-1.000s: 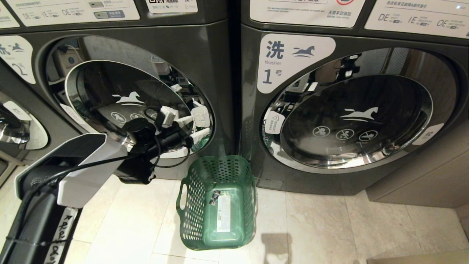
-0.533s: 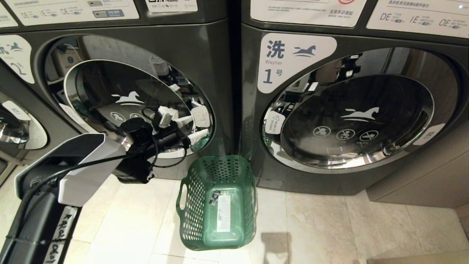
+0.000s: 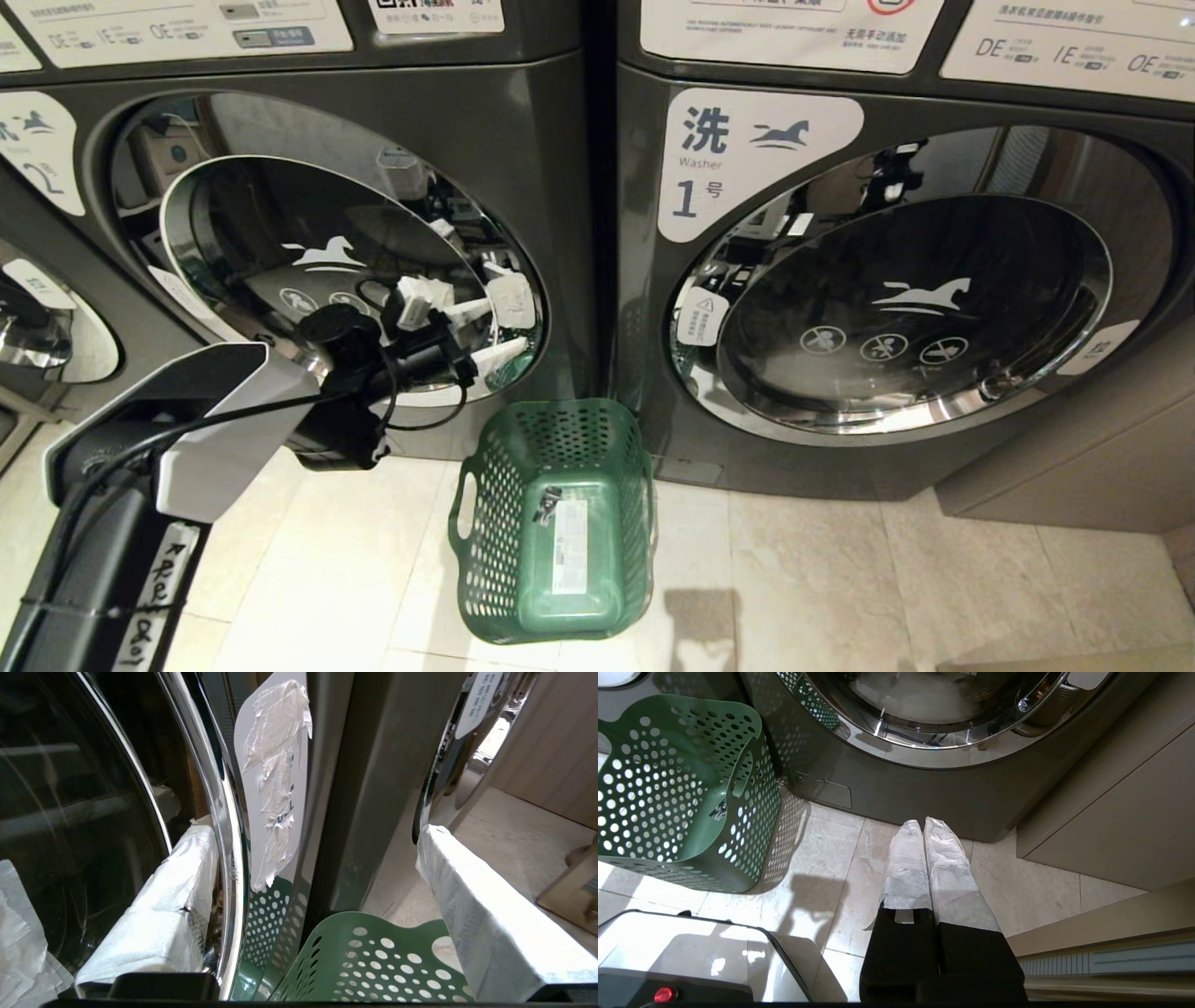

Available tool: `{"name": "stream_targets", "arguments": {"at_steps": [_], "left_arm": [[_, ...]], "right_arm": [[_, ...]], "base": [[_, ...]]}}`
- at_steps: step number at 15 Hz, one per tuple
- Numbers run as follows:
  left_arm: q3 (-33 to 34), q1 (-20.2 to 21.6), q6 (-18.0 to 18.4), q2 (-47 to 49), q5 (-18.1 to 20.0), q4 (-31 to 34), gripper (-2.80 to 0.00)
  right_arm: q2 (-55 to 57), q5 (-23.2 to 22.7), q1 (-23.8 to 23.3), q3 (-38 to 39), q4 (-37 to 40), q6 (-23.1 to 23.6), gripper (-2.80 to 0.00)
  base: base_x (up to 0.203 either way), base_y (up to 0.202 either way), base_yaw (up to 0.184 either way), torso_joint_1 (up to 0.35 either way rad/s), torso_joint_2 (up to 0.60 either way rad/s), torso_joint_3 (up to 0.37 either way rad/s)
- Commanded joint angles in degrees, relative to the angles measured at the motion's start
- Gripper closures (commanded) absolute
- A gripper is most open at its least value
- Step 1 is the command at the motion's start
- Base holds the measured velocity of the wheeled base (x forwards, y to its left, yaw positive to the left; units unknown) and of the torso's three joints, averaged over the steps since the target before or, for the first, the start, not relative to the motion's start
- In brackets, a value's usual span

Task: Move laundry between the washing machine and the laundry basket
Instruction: Open the lid of the washing machine

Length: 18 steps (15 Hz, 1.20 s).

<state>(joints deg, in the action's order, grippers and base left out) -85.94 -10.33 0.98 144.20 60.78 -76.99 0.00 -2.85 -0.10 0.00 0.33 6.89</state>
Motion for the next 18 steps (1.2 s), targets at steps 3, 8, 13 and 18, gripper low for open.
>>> {"name": "stream_targets", "arguments": {"at_steps": [3,8,13,18], "left_arm": [[1.2,-1.1,0.0,0.4,4.4,-1.9,-2.80],[2.0,-1.1,0.1,0.3,5.0,-2.6,-2.80],[2.1,-0.8,0.7,0.3,3.9,-2.9,-2.80],[4.7,1.7,0.4,0.0,0.0,-2.8,-2.80]], "right_arm": [[0.0,0.0,0.0,0.0,0.0,0.1,0.00],[0.0,0.0,0.0,0.0,0.0,0.1,0.00],[0.0,0.0,0.0,0.0,0.0,0.1,0.00],[0.0,0.0,0.0,0.0,0.0,0.1,0.00]], "base": [[0.000,0.000,0.000,0.000,0.00,0.000],[0.000,0.000,0.000,0.000,0.00,0.000],[0.000,0.000,0.000,0.000,0.00,0.000],[0.000,0.000,0.000,0.000,0.00,0.000]]}}
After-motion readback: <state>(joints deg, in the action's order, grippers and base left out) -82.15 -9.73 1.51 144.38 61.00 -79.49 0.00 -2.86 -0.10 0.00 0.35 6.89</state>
